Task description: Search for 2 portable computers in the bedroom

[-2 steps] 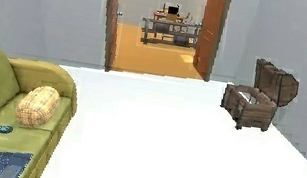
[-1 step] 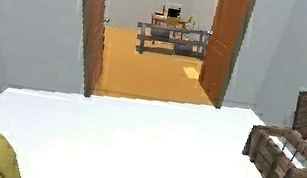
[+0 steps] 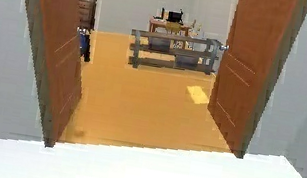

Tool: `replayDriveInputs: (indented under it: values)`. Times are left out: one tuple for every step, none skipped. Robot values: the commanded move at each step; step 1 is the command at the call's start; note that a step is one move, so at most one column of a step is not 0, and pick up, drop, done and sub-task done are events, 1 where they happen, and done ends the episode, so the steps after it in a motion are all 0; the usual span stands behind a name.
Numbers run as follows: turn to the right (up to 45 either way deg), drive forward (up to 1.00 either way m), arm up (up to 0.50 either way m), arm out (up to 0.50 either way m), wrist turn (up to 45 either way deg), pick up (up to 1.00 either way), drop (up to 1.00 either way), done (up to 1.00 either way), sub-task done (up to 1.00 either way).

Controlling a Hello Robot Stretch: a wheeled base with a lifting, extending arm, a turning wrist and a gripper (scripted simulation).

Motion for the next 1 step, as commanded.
replayDriveInputs:
  values:
    - [0.0, 1.00, 0.00, 0.00, 0.0, 0.00, 0.00, 0.00, 0.00]
